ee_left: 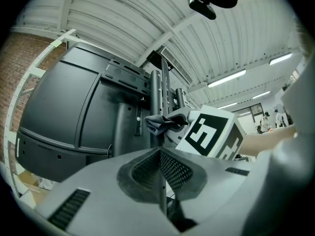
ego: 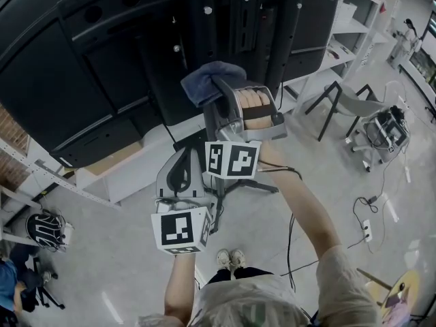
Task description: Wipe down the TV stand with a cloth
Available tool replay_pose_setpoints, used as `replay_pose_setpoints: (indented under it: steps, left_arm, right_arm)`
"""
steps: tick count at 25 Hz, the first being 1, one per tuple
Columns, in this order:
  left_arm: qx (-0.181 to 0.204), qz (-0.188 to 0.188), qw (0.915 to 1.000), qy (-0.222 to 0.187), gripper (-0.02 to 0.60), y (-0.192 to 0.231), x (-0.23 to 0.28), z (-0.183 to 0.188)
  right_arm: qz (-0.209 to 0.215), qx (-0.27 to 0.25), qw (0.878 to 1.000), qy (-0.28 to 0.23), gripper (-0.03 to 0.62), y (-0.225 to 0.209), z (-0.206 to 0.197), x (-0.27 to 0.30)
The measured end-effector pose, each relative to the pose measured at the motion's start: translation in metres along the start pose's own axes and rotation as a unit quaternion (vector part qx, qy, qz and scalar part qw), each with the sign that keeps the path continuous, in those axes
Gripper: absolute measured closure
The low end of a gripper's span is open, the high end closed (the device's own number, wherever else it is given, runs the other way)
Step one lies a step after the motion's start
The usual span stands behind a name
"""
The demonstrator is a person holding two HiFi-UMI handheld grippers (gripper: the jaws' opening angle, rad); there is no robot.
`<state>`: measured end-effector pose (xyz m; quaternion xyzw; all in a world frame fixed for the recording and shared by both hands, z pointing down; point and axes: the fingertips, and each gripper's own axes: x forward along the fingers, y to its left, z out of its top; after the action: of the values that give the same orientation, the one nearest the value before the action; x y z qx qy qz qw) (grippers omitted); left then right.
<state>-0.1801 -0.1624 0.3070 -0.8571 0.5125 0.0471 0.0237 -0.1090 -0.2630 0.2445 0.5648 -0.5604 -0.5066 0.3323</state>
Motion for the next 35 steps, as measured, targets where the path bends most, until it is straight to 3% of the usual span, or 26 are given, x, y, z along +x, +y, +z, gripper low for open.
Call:
replay_pose_setpoints:
  steps: [15, 23, 27, 35]
  left_arm:
    - [-0.002, 0.02, 0.9998, 0.008, 0.566, 0.013, 0.016, -0.03]
    - [-0.013, 0.032, 0.9994, 0.003, 0.566, 0.016, 0.012, -0.076]
    - [0.028, 0.048, 0.9984, -0.004, 0.566, 0.014, 0.0, -0.112]
    - [0.023, 0.062, 0.9976, 0.021, 0.566, 0.024, -0.016, -0.219]
  right_arm:
    - [0.048, 0.024, 0.999, 0.004, 0.536, 0.085, -0.024, -0.022]
    - [0.043, 0.02, 0.999, -0.006, 0.536, 0.141, -0.041, -0.036]
    - [0.054, 0.035, 0.998, -0.001, 0.536, 0.19, -0.056, -0.052]
    - [0.069, 0.017, 0.997, 0.006, 0.536, 0.315, -0.09, -0.082]
